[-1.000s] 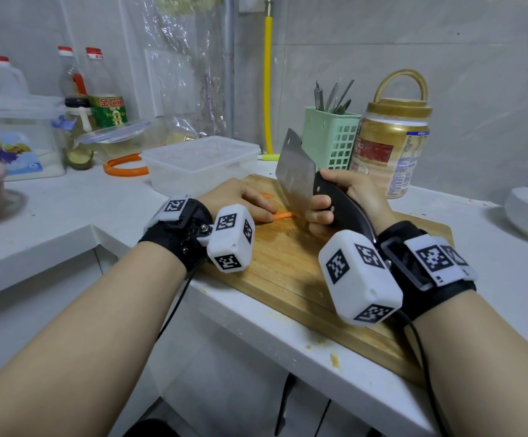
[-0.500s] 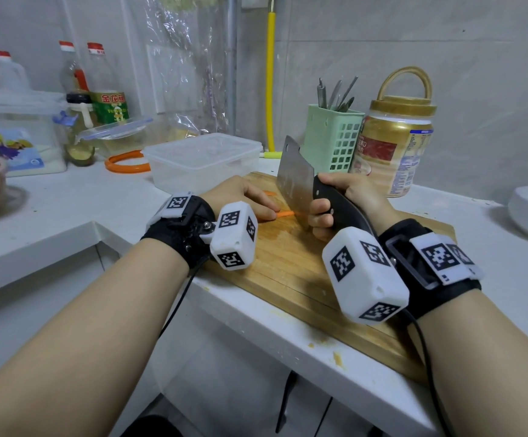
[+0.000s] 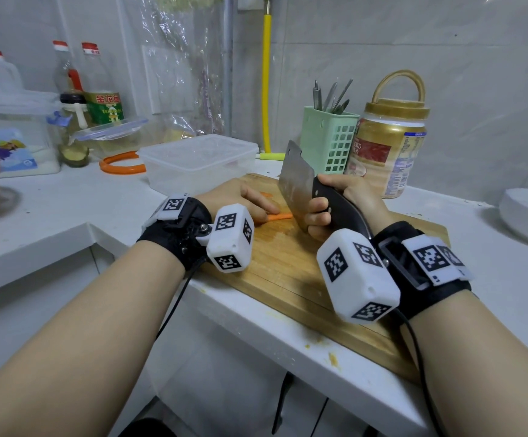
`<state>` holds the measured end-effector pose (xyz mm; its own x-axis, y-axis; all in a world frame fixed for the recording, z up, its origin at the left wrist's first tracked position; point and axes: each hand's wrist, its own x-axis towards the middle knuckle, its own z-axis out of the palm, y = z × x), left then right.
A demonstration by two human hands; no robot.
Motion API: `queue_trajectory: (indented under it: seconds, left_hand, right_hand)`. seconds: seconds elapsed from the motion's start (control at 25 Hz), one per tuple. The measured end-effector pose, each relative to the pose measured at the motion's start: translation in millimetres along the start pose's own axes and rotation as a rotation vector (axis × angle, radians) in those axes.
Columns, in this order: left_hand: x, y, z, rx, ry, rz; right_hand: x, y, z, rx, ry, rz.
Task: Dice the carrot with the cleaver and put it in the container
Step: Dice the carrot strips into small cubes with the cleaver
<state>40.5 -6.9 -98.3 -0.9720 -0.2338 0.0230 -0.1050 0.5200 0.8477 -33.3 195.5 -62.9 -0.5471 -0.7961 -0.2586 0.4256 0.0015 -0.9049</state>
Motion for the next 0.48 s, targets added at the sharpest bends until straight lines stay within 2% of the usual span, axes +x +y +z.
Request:
queue_trajectory:
  seconds: [0.12,0.48]
  left_hand:
    - [-1.1,2.3,0.4,0.066,0.023,0.013]
    - [-1.2,0.9,2.5,0.044,0.086,0.026]
  right_hand:
    - [-3.7,-1.2,-1.9,0.026,-0.011,-0.035]
    - [-5.7,2.0,4.4,0.015,-0.066,-0.011]
